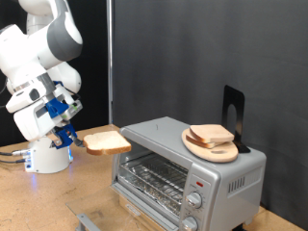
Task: Make a piece of toast with the oven
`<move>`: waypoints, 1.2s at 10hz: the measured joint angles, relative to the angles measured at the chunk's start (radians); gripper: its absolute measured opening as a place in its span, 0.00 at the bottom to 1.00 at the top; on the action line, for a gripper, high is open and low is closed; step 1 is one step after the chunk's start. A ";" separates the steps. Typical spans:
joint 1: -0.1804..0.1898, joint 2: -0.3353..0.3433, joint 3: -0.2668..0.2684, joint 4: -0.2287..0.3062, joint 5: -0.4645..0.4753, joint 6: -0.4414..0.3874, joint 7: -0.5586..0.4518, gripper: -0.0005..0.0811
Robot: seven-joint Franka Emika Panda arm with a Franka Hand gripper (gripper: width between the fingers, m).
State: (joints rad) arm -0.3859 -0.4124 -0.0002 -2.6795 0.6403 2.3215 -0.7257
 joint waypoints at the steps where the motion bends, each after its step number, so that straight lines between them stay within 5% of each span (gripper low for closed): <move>1: 0.000 0.001 0.002 -0.006 -0.001 0.001 0.004 0.49; 8: 0.004 0.164 0.045 -0.061 0.023 0.269 -0.016 0.49; 12: 0.006 0.186 0.051 -0.057 0.018 0.269 -0.016 0.49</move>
State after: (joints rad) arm -0.3803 -0.2259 0.0513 -2.7369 0.6588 2.5906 -0.7422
